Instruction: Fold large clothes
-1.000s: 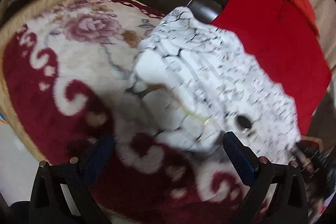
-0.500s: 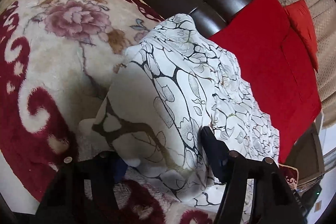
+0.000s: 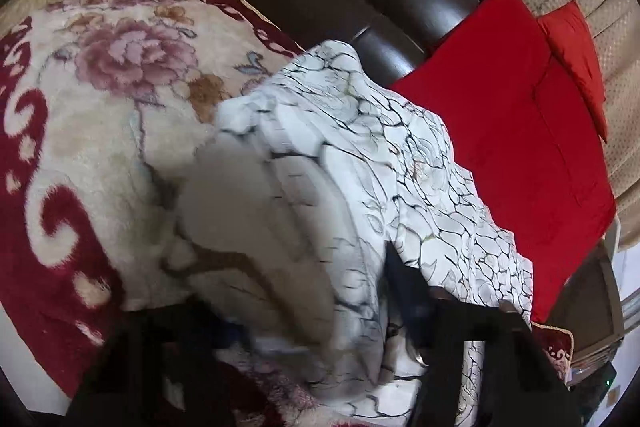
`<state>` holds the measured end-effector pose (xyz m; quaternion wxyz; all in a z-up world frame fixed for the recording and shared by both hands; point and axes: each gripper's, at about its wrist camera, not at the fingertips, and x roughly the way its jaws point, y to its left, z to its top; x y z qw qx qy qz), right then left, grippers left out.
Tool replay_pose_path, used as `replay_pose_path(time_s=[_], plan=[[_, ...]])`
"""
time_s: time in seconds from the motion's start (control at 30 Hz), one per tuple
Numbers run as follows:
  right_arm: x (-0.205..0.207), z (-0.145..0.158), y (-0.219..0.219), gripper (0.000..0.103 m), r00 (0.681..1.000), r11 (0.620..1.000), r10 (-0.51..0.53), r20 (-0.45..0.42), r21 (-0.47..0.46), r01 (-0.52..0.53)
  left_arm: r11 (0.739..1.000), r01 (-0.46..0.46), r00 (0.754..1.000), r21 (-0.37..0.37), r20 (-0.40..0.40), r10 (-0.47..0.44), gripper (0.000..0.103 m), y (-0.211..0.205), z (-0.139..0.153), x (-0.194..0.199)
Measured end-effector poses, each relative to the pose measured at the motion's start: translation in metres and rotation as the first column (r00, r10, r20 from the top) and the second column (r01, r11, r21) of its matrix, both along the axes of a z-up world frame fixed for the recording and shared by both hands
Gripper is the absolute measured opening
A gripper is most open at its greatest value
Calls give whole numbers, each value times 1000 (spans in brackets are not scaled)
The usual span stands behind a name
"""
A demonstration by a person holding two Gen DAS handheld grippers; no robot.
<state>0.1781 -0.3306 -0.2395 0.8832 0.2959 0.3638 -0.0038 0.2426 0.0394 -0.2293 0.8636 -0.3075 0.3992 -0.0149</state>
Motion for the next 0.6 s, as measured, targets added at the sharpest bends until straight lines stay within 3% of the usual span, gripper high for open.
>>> replay_pose_path(time_s=[0.07,0.17,0.23,0.27,0.37,0.43,0.47,0.6], plan=[[0,0,-1,50,1000,1000,5,2,9,-5,1000,-1,1000,-22,-4,0,46,4,2,2],[0,1,-2,50,1000,1000,16,1,16,-16,1000,12,1000,8,8,-12,45,0,11,5],[0,1,-3,50,1000,1000,19,0,24,-19,1000,15,1000,-4,-18,-15,58,-2,9,11],[-1,1,-4,50,1000,999,21,0,31,-21,999,18,999,-41,-35,-20,78,-2,4,16],[-3,1,-6,47,1000,998,20,1,59,-20,994,-31,998,-101,-58,26,80,2,-3,20],[-3,-1,-9,44,1000,997,21,0,78,-21,993,-60,996,-104,-66,53,70,2,-2,20],[-4,-1,-11,42,1000,996,22,0,88,-22,995,-70,995,-76,-75,64,46,1,0,20],[-6,-4,-20,38,999,989,35,4,147,-35,999,-45,996,-24,-76,43,33,-5,11,21]])
